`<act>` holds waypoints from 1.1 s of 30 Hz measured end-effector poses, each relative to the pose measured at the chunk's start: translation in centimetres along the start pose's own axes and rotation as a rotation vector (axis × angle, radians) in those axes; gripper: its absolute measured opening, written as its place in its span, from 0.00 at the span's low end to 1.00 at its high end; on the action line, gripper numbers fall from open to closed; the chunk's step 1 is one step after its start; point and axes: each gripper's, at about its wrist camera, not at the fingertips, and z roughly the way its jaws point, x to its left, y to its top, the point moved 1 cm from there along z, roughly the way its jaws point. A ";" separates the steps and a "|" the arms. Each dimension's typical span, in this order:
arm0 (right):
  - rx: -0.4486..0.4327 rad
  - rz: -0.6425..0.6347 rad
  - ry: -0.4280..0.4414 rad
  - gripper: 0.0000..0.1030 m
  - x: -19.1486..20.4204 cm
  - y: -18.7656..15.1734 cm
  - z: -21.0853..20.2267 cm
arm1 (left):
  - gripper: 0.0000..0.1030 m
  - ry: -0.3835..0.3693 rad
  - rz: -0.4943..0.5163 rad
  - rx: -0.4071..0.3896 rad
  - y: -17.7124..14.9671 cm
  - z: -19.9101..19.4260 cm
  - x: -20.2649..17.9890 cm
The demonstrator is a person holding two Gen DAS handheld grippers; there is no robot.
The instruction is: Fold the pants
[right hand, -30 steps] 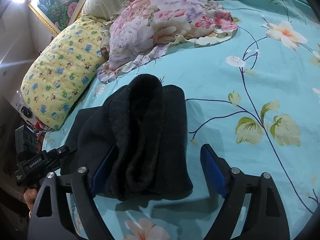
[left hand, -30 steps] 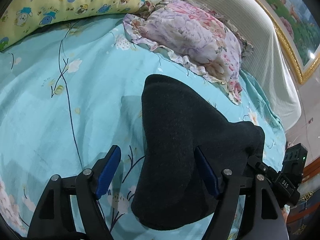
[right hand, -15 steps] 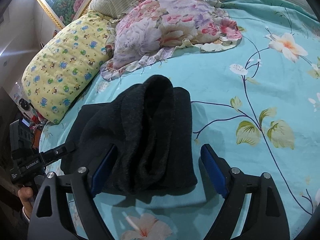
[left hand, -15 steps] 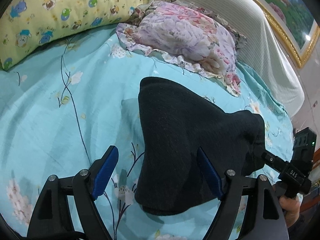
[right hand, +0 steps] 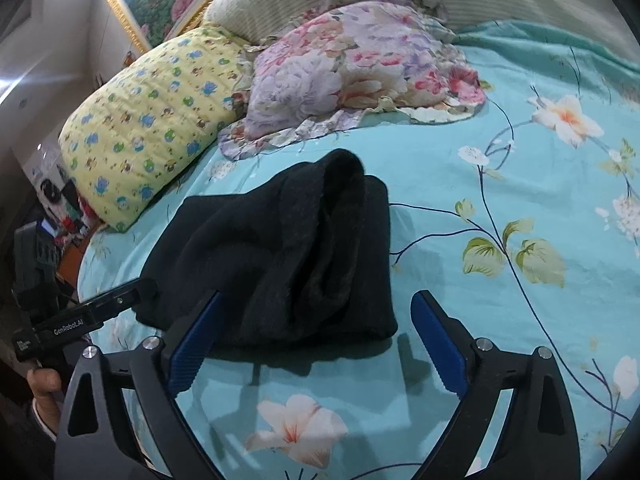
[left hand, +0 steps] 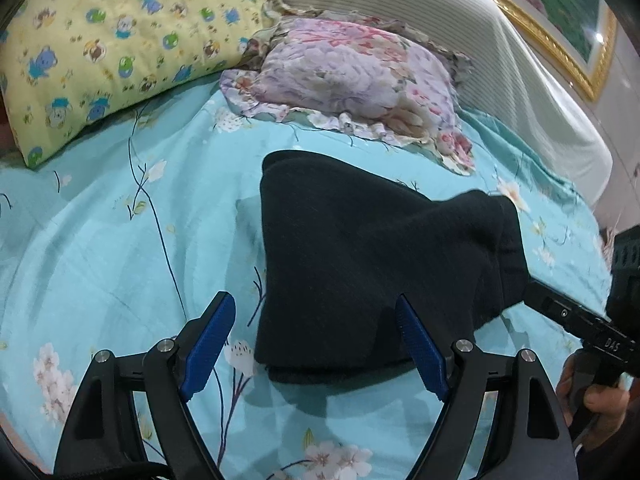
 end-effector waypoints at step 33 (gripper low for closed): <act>-0.040 -0.272 -0.034 0.97 5.2 -4.0 -0.5 | 0.84 0.092 0.118 0.013 -3.9 -0.6 -2.1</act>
